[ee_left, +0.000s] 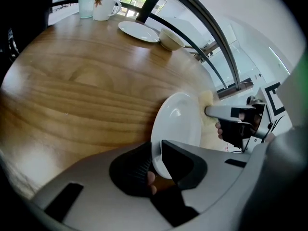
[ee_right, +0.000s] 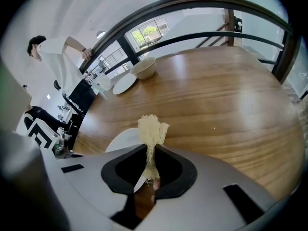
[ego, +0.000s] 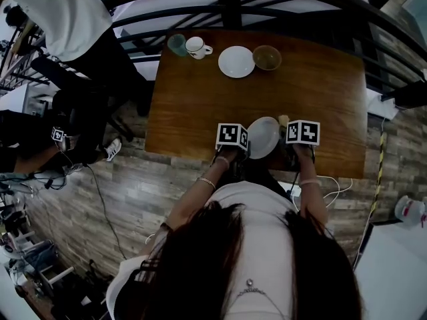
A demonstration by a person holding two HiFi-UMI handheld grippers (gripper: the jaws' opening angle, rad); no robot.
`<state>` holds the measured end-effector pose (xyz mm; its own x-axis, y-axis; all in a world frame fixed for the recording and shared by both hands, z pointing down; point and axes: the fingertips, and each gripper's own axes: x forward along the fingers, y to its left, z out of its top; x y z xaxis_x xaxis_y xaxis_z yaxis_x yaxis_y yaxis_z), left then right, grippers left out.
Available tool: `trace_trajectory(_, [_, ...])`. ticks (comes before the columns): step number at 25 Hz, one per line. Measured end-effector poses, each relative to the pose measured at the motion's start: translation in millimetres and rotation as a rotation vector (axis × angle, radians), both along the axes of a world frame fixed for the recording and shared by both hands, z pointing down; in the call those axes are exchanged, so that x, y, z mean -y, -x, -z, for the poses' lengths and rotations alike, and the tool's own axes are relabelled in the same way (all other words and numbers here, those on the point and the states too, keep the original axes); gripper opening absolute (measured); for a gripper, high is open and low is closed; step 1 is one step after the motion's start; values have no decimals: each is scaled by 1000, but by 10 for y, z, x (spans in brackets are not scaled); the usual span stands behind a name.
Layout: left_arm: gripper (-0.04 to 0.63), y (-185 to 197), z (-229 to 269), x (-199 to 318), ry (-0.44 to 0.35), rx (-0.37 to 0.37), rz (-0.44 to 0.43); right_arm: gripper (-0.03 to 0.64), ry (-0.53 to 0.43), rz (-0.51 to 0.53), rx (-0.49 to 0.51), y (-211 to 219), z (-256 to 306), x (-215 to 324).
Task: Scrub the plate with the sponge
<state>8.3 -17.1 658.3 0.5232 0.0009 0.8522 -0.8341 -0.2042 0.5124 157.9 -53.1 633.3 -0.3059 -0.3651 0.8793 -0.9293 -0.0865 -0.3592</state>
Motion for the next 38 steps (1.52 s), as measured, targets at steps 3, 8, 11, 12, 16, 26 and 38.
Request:
trace_trajectory(3, [71, -4, 16, 3, -10, 4, -6, 67, -17, -19, 7, -46, 41, -20])
trace_trajectory(8, [71, -10, 98, 6, -34, 1, -2, 67, -48, -44, 16, -96, 132, -57])
trace_trajectory(11, [71, -3, 147, 28, -56, 2, -1, 67, -64, -53, 23, -89, 164, -70])
trace_trajectory(12, [71, 0, 158, 37, -63, 3, -1, 67, -69, -57, 26, -84, 171, -73])
trace_trajectory(16, [71, 19, 176, 27, -75, 9, -4, 67, -84, -69, 28, -77, 210, -103])
trace_trajectory(26, [71, 91, 312, 67, -136, 18, 9, 67, -128, -112, 27, -132, 344, -185])
trace_trajectory(38, [71, 167, 496, 109, -201, -1, 58, 67, -162, -133, 23, -111, 438, -325])
